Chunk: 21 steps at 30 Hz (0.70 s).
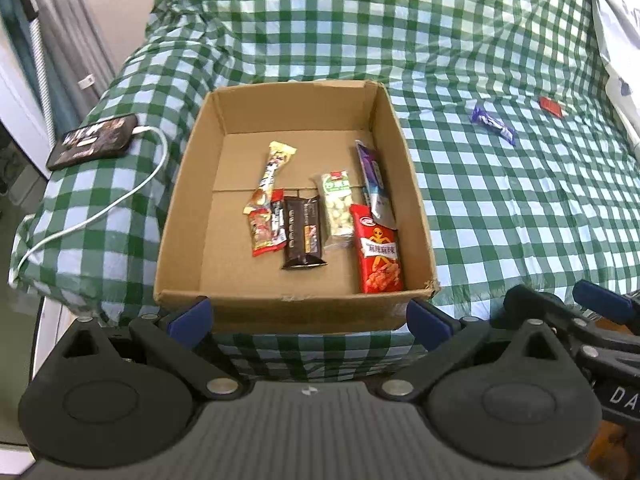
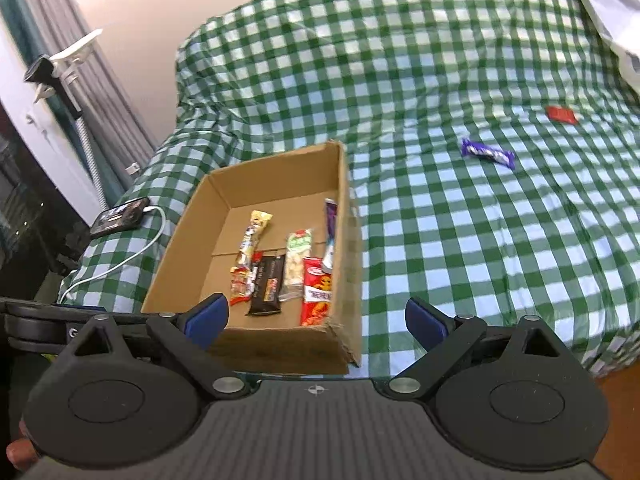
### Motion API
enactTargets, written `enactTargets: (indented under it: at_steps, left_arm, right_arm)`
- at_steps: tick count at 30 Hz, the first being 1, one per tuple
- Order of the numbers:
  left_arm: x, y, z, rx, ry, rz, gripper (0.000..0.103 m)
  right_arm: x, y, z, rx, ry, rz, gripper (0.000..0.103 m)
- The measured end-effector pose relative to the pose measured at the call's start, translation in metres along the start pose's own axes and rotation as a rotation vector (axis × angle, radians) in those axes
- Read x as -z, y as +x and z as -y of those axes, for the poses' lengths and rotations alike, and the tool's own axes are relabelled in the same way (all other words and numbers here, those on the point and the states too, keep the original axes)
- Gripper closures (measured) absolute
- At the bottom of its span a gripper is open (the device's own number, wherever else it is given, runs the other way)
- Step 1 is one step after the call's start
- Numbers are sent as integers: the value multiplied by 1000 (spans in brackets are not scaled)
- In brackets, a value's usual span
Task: Organize snacks
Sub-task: 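Move both tools over the purple bar and red packet on the sofa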
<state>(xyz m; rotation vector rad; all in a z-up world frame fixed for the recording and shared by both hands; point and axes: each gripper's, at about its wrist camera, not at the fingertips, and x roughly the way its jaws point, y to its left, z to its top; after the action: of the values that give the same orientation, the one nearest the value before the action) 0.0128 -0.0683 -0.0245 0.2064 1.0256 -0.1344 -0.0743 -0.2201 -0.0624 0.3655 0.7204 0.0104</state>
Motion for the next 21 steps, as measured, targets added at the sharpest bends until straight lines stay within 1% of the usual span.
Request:
enactTargets:
  at_steps: [4,7,8,10,14,16,18,21]
  left_arm:
    - [-20,10,23,6,33,-16,0]
    - [-42,15,45,27,46,-12,0]
    - [-51,17,55,48,54,-7,0]
    - [-71,21,80,94,82,0,0]
    - [-110,39,133,169,119,4,0]
    - [-130,57,160,202,137,1,0]
    - [-152,85,189,222,137,-11,0]
    - [-182,136,226,228,121,-38,0]
  right_arm:
    - [-4,6,23,23,35,-9,7]
    - [-15,3,49,67,42,13,7]
    - [-21,1,60,83,43,30,7]
    - [-39,-5,90,159,47,76,7]
    - [-80,-14,157,315,107,180,7]
    - [-99,-16,194,360,128,235,6]
    - [-119,-11,222,392,133,291,4]
    - [-155,18,268,448,123,330,3]
